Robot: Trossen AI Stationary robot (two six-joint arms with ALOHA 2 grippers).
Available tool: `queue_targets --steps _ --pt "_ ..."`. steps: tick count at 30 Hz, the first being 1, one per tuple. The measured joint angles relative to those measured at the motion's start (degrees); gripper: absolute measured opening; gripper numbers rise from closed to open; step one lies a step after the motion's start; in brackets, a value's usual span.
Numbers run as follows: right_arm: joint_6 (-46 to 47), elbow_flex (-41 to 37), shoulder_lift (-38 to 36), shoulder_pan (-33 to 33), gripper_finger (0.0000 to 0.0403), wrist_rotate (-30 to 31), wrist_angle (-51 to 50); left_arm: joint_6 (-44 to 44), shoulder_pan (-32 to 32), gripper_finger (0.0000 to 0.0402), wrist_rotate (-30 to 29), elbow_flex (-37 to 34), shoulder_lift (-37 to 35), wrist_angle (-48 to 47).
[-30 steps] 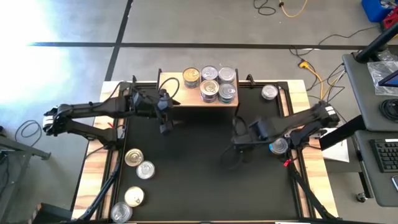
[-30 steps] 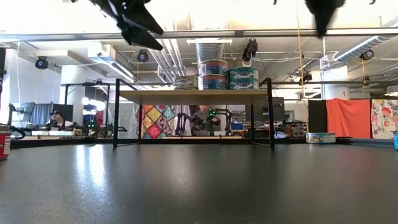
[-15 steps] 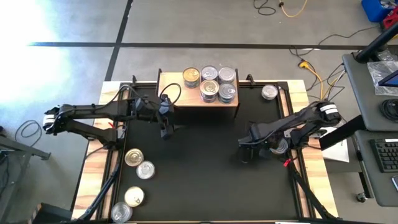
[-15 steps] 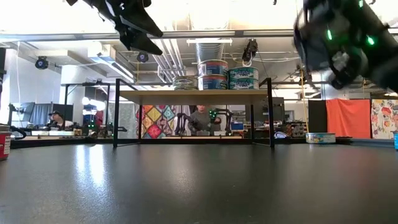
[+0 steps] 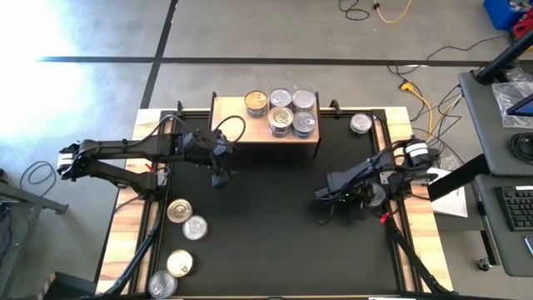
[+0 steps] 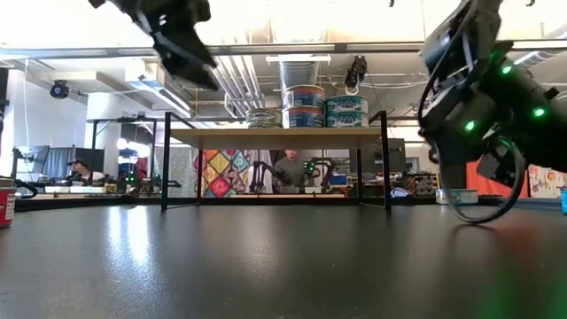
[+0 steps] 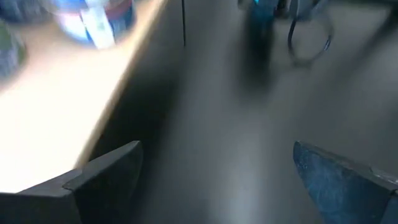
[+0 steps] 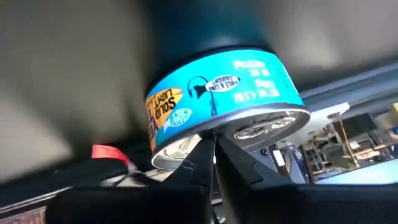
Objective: Stack canned seafood by type on shelf
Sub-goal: Put the bottom yellow tuna can on the shelf
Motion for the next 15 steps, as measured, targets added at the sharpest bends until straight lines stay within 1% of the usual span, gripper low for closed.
queue_targets --steps 3,6,9,11,13,15 --pt "-0.5 6.3 2.3 0.3 0.0009 -1.0 0.0 0.6 -0.3 0.04 -0.9 -0.3 -0.5 -7.8" --pt "-0.6 15.7 3.7 1.5 0.0009 -0.6 1.9 1.3 -0.8 0.04 -2.9 -2.8 -1.2 -11.3" --pt "-0.6 25.1 4.3 3.0 0.0009 0.7 5.6 1.1 -1.4 0.04 -3.0 -6.8 -2.9 -9.8" --pt "-0.6 29.4 4.0 4.4 0.0009 3.1 4.1 0.2 -2.4 0.04 -3.0 -9.5 -4.1 -7.7" --pt "-0.2 31.9 2.8 6.0 0.0009 6.0 3.7 -0.6 -3.7 0.04 -3.1 -12.2 -5.4 -6.1" --pt "1.1 32.4 1.3 7.3 0.0009 8.0 3.4 -0.9 -5.4 0.04 -3.8 -14.5 -6.9 -2.8"
